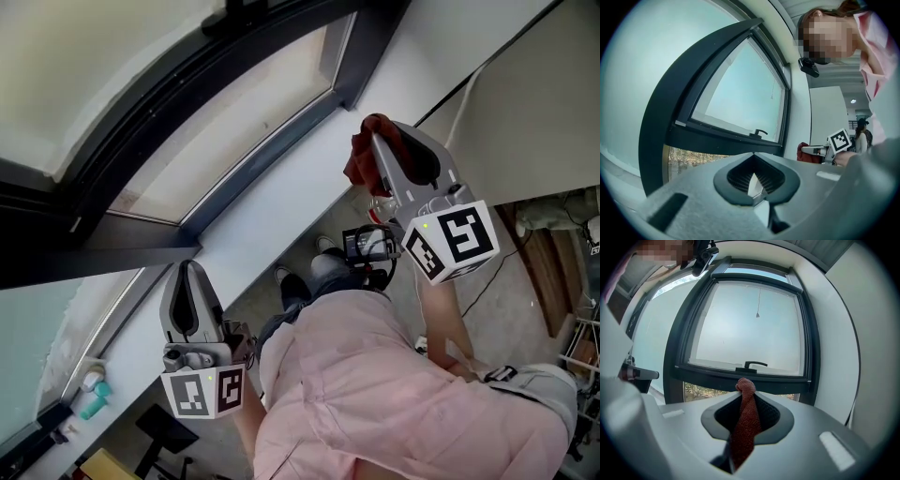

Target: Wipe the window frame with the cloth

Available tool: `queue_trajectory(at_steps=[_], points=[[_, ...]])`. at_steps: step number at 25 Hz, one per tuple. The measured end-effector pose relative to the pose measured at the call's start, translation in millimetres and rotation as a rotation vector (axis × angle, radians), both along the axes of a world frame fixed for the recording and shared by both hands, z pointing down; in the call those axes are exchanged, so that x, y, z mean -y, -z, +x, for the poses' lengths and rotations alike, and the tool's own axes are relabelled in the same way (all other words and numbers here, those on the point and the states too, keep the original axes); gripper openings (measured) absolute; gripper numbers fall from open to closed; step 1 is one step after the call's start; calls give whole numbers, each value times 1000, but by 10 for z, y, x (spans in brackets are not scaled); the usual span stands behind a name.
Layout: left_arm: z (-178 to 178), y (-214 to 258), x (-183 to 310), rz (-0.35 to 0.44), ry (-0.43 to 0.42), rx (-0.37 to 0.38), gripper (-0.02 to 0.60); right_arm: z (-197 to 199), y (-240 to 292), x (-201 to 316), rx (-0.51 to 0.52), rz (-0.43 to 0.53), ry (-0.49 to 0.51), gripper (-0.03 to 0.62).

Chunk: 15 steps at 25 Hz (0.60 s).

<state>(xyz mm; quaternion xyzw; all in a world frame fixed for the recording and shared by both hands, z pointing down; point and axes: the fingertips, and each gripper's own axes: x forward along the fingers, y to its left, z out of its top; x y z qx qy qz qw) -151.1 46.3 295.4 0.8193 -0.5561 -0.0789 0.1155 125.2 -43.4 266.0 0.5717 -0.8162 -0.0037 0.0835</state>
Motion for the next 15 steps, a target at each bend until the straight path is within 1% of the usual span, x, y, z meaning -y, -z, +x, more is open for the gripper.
queue_trajectory(at_steps=[4, 8, 12, 15], points=[[212, -64, 153, -28, 6, 2, -5, 148, 4, 195, -8, -6, 25, 64], [438, -109, 335, -46, 42, 14, -5, 444, 9, 410, -13, -12, 48, 64], [732, -67, 527, -31, 87, 23, -5, 864, 8, 591, 1, -13, 48, 63], [1046, -34, 641, -11, 99, 20, -5, 1162, -4, 714, 8, -13, 53, 63]])
